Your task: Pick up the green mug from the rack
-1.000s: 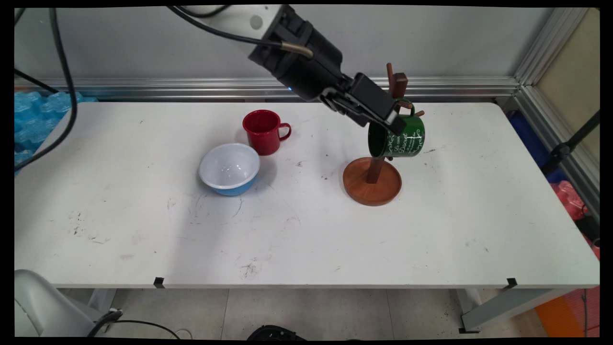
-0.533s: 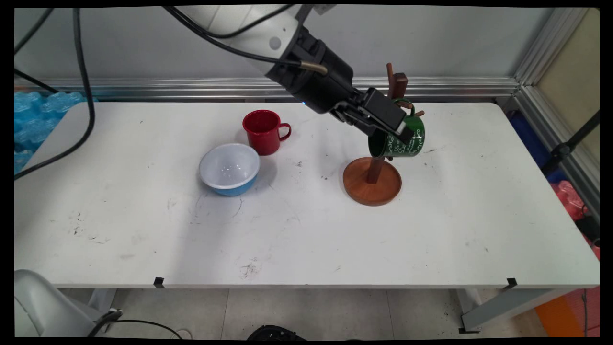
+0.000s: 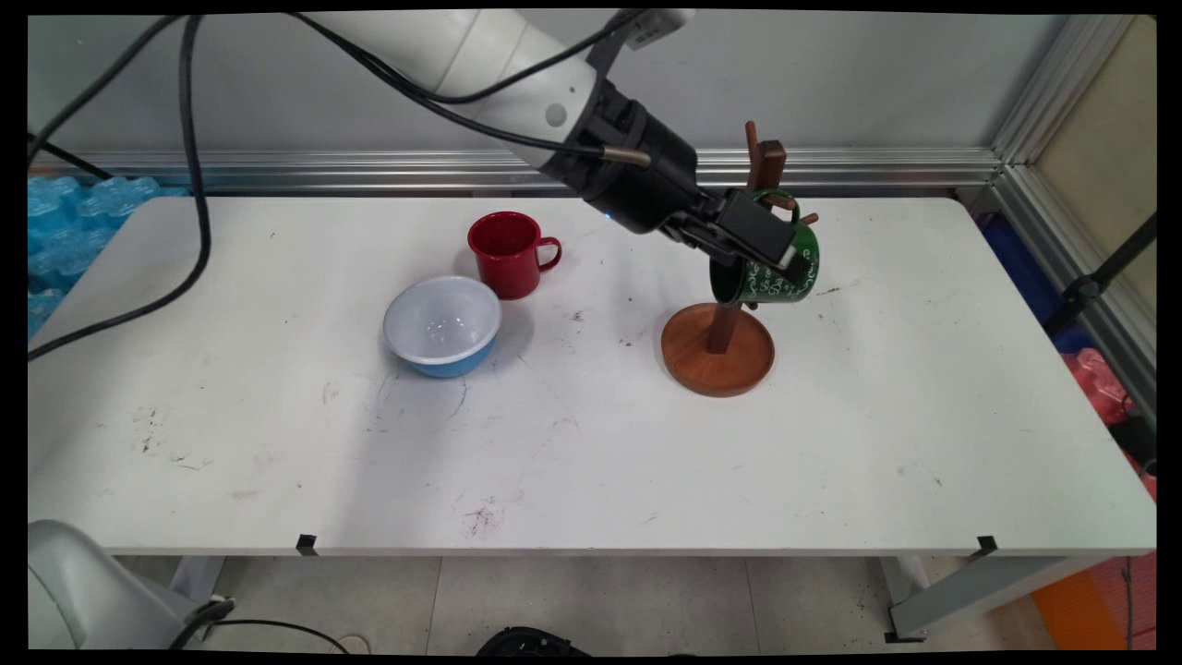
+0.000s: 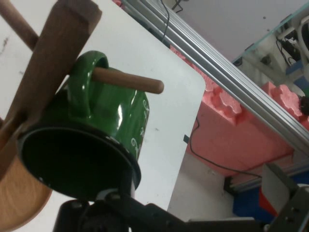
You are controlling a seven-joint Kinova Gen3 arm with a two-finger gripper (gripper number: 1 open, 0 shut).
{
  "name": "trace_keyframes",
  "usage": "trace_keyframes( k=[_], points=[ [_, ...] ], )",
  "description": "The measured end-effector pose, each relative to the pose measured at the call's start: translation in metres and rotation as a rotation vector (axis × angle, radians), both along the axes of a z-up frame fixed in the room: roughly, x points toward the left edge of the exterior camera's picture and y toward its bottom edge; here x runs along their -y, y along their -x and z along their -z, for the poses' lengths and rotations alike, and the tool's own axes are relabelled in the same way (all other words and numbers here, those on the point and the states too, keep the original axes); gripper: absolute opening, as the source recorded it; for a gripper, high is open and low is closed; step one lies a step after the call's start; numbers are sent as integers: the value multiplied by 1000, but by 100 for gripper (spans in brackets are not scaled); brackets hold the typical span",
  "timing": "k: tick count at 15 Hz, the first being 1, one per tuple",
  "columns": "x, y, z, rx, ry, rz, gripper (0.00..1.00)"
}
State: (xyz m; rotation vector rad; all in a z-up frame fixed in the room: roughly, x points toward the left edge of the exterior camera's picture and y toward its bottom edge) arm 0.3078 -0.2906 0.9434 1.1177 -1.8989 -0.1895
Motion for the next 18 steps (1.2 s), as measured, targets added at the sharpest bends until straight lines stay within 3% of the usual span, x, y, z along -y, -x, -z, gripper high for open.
trace_keyframes(
  k=[18],
  points=[
    [13, 12, 29, -5, 20, -34, 100]
  ],
)
